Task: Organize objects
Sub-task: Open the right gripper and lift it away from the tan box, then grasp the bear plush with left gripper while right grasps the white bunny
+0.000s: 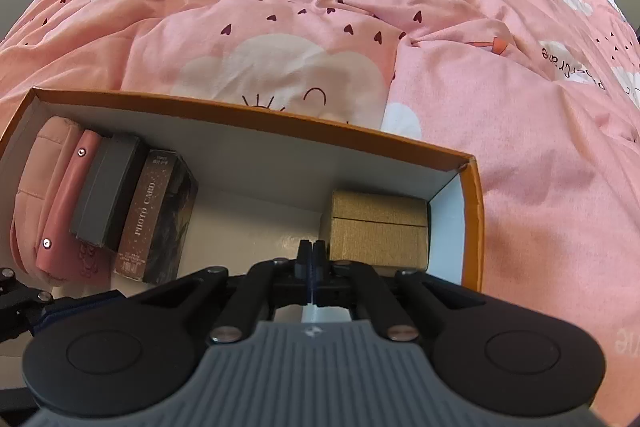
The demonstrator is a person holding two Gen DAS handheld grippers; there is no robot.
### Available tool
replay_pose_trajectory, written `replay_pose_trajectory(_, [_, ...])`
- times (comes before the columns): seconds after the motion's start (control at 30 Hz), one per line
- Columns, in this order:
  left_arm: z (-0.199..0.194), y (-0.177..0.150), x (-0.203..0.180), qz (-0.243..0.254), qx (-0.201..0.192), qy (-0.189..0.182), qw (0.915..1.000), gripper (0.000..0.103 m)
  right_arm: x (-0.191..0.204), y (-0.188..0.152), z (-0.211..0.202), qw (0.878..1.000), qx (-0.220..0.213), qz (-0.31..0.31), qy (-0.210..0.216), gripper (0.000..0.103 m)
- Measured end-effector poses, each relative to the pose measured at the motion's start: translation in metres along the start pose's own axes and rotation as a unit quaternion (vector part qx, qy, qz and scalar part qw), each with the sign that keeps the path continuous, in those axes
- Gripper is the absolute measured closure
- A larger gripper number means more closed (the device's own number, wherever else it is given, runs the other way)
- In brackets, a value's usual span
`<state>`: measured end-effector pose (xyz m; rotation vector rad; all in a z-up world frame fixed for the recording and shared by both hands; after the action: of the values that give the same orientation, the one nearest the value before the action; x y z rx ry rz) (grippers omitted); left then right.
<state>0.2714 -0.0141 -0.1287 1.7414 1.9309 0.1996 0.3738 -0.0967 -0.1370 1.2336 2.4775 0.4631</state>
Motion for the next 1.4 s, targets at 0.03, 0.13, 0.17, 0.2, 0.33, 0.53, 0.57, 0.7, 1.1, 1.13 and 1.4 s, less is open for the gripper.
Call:
replay_pose_trajectory(0.03, [-0.001,0.0,-0.001,0.001,-0.001,-0.001,1.0,0.077,0.001,-0.001,-0.002,1.0,-0.001,-0.003,0.004,0.103])
replay_pose_trajectory(0.13, [-0.007,0.0,-0.003,0.005,-0.007,-0.001,1.0,0.077,0.006,-0.003,-0.014,1.0,-0.009,-0.008,0.011,0.1])
replay_pose_trajectory(0.17, [-0.01,0.0,-0.003,0.008,-0.01,-0.002,0.9999,0.077,0.006,-0.004,-0.02,1.0,-0.015,-0.009,0.008,0.1])
replay_pose_trajectory(0.2, [-0.013,0.0,-0.004,0.011,-0.014,-0.003,0.9998,0.077,0.006,-0.005,-0.028,1.0,-0.026,-0.007,0.003,0.099])
replay_pose_trajectory(0.33, [-0.035,0.0,-0.007,0.021,-0.038,-0.007,0.999,0.077,0.003,-0.009,-0.07,0.996,-0.089,0.01,-0.003,0.098])
replay_pose_trajectory(0.53, [-0.082,-0.007,-0.008,0.03,-0.078,-0.017,0.9963,0.073,0.007,-0.032,-0.141,0.982,-0.186,0.024,-0.006,0.097])
replay_pose_trajectory(0.57, [-0.089,-0.009,-0.007,0.031,-0.08,-0.022,0.9961,0.072,0.009,-0.038,-0.151,0.98,-0.198,0.027,0.001,0.096])
replay_pose_trajectory(0.7, [-0.11,-0.025,-0.001,0.021,-0.066,-0.051,0.9963,0.072,0.02,-0.068,-0.177,0.978,-0.201,0.043,0.028,0.092])
replay_pose_trajectory(1.1, [-0.086,-0.108,0.017,-0.041,0.073,-0.089,0.9925,0.062,0.063,-0.166,-0.152,0.991,-0.055,0.073,0.1,0.077])
replay_pose_trajectory(1.13, [-0.084,-0.114,0.015,-0.039,0.079,-0.092,0.9919,0.059,0.065,-0.172,-0.149,0.991,-0.044,0.073,0.106,0.076])
replay_pose_trajectory(1.4, [-0.069,-0.146,0.006,-0.013,0.109,-0.093,0.9896,0.043,0.078,-0.206,-0.129,0.989,0.021,0.067,0.129,0.058])
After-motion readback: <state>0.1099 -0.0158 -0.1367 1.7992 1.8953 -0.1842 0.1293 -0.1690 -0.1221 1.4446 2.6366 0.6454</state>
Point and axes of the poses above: each gripper's, at about its wrist camera, not at the fingertips, and z roughly the way its jaws point, x to its left, y to its top, the point moved 6 cm from there along z, roughly the way its jaws point, and after that the axes turned 10 degrees about -z, right-handed, at the moved point
